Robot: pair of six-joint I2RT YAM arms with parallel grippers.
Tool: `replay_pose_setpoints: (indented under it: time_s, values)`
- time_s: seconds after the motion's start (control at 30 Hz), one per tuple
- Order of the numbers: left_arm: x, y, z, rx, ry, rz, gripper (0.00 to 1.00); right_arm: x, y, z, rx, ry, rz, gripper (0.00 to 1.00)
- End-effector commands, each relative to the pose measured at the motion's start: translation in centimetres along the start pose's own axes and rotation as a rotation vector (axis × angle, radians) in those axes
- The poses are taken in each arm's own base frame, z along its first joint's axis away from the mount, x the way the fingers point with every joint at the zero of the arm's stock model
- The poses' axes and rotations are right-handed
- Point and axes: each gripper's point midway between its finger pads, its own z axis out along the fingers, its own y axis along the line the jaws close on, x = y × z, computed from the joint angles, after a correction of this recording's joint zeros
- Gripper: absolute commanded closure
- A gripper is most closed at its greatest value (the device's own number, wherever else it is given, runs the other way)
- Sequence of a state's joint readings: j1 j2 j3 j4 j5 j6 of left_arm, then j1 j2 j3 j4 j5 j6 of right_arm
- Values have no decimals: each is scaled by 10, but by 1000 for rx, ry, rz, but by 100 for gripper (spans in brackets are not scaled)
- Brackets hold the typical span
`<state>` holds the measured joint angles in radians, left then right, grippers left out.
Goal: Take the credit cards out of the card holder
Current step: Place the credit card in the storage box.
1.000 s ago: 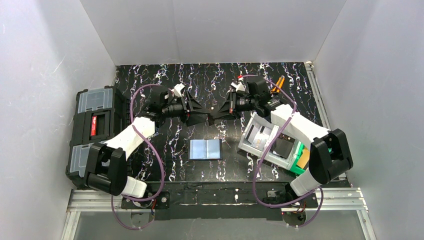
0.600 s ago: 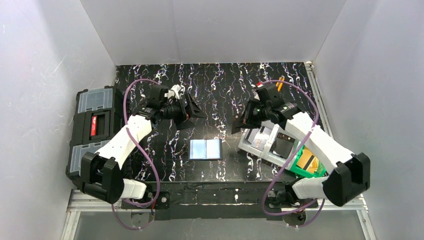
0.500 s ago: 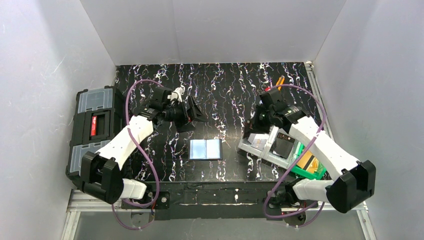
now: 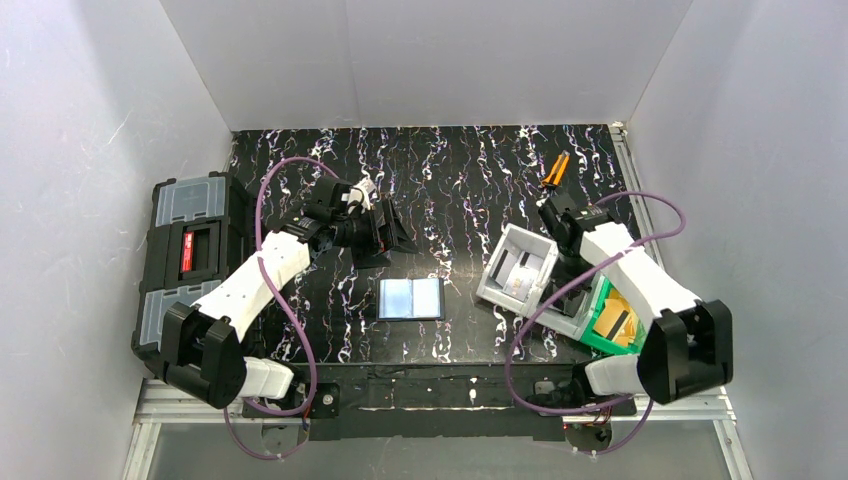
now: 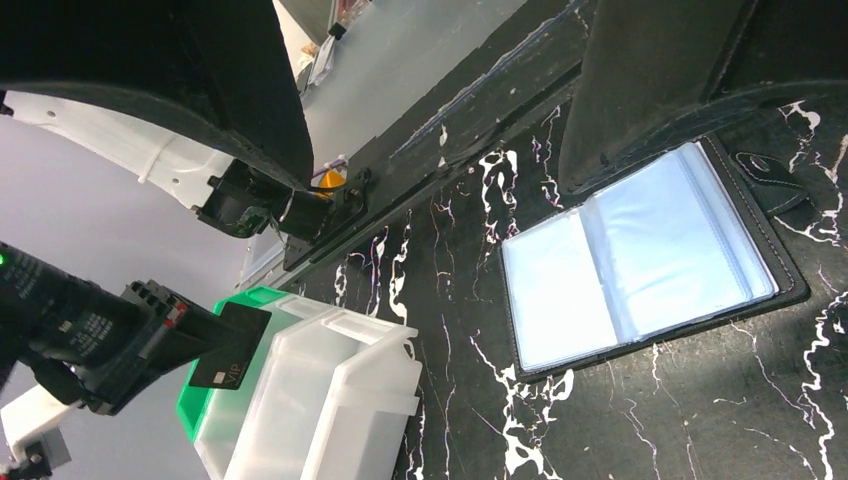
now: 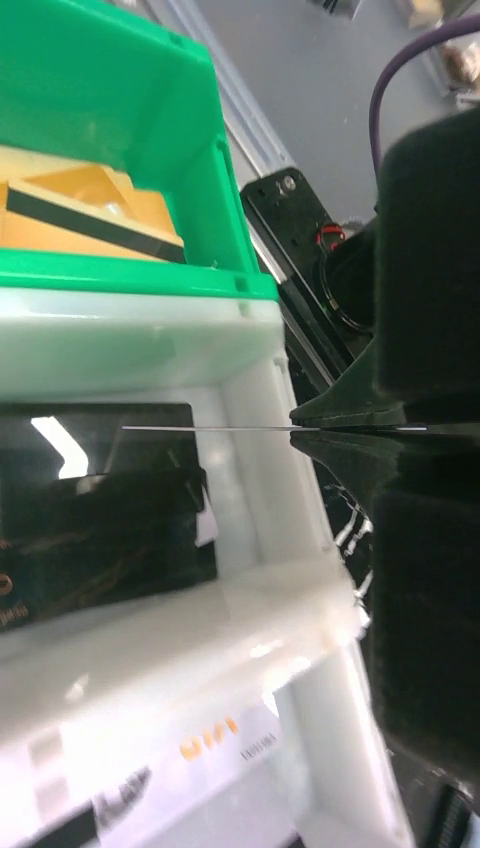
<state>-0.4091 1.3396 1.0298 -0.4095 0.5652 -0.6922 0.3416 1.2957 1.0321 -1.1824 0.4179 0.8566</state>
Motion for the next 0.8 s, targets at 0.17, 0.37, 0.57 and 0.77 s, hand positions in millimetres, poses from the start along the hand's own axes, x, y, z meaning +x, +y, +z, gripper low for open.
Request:
replay_pose_setpoints:
  time_s: [0.17,0.37,0.57,0.77]
  values:
    - [3,-6,-9,9,-3,34,7,-23,-17,20,204,-9,-36,99]
    - [5,4,-4,-30,8,21,7,-29,-3,19,146,-10,-43,75]
    - [7,29,-1,-134,-4,6,7,-35,10,7,64,-10,-57,30]
    - [17,65,1,-276,-9,-35,7,-32,44,-21,-178,8,-73,12]
